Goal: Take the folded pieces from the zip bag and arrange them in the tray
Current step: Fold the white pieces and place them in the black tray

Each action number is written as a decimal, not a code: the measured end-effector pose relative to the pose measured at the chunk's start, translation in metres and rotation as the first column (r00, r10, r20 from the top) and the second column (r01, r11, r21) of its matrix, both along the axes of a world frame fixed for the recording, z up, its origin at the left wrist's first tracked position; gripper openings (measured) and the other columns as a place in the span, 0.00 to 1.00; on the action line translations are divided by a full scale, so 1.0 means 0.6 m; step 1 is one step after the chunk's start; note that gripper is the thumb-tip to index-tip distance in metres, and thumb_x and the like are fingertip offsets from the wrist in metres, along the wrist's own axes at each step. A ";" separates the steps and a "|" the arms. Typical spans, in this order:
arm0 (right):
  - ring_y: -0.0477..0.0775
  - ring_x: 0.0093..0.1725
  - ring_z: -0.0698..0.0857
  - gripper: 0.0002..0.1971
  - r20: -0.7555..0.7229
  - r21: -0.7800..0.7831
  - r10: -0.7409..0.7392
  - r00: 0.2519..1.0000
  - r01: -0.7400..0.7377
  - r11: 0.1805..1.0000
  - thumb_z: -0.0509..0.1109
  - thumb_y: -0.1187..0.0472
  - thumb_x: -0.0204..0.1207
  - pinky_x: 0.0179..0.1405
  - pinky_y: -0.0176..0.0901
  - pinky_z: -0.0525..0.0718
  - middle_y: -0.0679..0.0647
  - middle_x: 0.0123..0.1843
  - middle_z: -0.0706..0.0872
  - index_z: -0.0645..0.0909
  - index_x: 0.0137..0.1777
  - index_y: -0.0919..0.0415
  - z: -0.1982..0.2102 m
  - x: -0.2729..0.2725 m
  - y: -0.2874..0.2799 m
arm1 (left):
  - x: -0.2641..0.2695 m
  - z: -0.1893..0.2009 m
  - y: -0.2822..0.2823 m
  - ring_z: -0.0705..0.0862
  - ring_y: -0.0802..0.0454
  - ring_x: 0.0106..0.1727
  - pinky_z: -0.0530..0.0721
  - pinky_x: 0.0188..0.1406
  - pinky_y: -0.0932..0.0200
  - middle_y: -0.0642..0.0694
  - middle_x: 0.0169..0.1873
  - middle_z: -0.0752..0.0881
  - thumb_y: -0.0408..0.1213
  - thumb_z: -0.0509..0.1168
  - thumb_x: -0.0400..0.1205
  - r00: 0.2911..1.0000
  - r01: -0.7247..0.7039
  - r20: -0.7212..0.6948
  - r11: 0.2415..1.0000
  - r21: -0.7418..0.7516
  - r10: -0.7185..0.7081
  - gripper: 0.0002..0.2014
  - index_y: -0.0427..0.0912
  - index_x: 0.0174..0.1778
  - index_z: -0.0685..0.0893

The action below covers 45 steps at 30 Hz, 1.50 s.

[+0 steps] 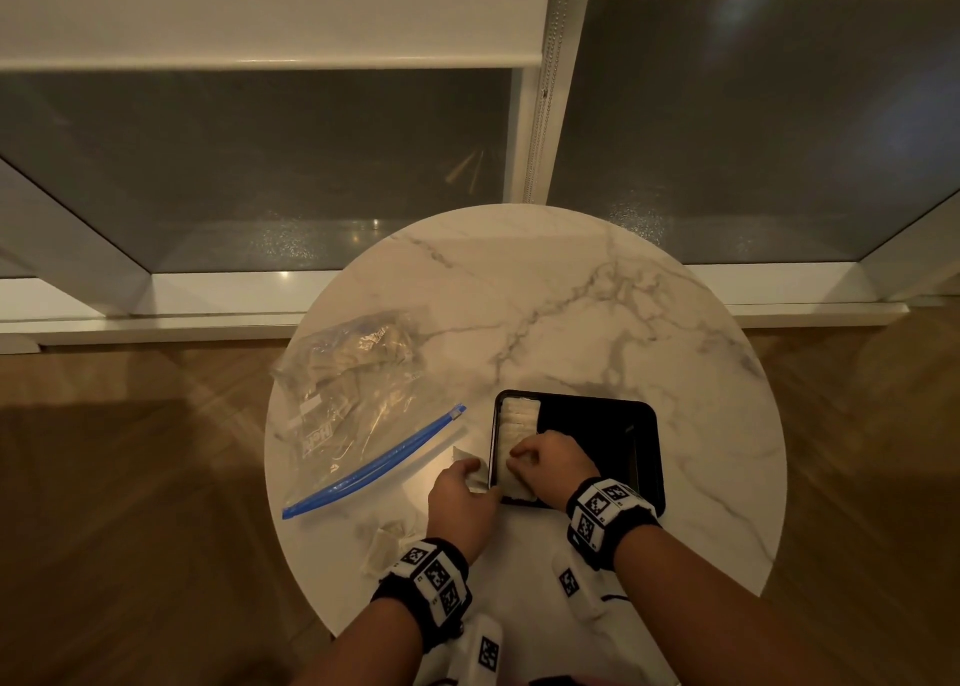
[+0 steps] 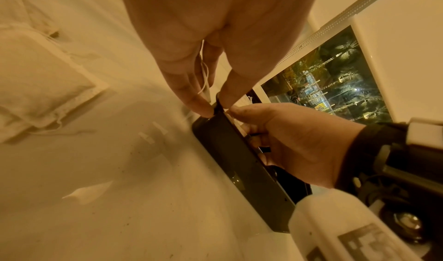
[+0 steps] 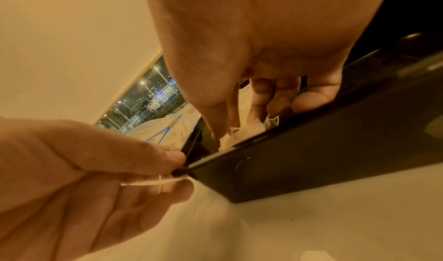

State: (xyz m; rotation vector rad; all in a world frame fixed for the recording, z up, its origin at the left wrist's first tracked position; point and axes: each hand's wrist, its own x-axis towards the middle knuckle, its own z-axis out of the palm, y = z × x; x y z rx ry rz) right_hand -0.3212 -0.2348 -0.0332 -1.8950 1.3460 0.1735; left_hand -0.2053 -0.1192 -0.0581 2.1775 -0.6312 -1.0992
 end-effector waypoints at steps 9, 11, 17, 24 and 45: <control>0.49 0.46 0.88 0.01 -0.008 -0.038 -0.183 0.983 0.183 0.982 0.75 0.57 0.75 0.49 0.42 0.88 0.49 0.43 0.90 0.87 0.43 0.50 0.007 -0.017 -0.013 | -0.006 -0.003 -0.014 0.89 0.45 0.56 0.89 0.59 0.45 0.46 0.61 0.86 0.49 0.78 0.68 0.999 -0.028 -0.020 0.999 0.036 0.028 0.34 0.45 0.71 0.81; 0.48 0.46 0.87 0.02 -0.014 -0.017 -0.208 0.978 0.207 0.978 0.76 0.57 0.75 0.49 0.38 0.86 0.49 0.44 0.89 0.88 0.44 0.53 0.004 -0.021 -0.015 | -0.008 -0.005 -0.023 0.88 0.45 0.57 0.90 0.58 0.45 0.45 0.62 0.85 0.51 0.78 0.69 0.999 -0.038 -0.023 0.998 0.046 0.040 0.36 0.43 0.72 0.80; 0.44 0.40 0.86 0.05 -0.027 0.054 -0.239 0.971 0.240 0.969 0.78 0.57 0.74 0.43 0.35 0.84 0.46 0.36 0.88 0.91 0.38 0.55 0.001 -0.023 -0.012 | -0.019 0.000 -0.051 0.84 0.43 0.65 0.84 0.66 0.49 0.41 0.65 0.83 0.57 0.75 0.74 0.996 -0.088 0.045 0.989 0.117 0.083 0.36 0.37 0.72 0.79; 0.46 0.42 0.88 0.04 -0.012 0.121 -0.309 0.951 0.308 0.944 0.78 0.61 0.73 0.45 0.37 0.85 0.50 0.39 0.91 0.92 0.38 0.56 -0.004 -0.021 -0.016 | -0.028 -0.003 -0.071 0.86 0.42 0.53 0.92 0.47 0.41 0.42 0.59 0.81 0.59 0.77 0.70 0.990 -0.122 0.091 0.979 0.163 0.108 0.35 0.41 0.66 0.79; 0.55 0.33 0.92 0.06 0.117 0.265 -0.518 0.848 0.476 0.839 0.71 0.66 0.77 0.38 0.52 0.93 0.59 0.38 0.90 0.83 0.40 0.57 -0.003 -0.026 -0.002 | -0.029 0.007 -0.079 0.84 0.41 0.55 0.91 0.49 0.40 0.41 0.61 0.76 0.52 0.77 0.73 0.993 -0.104 0.068 0.971 0.217 0.091 0.32 0.40 0.67 0.76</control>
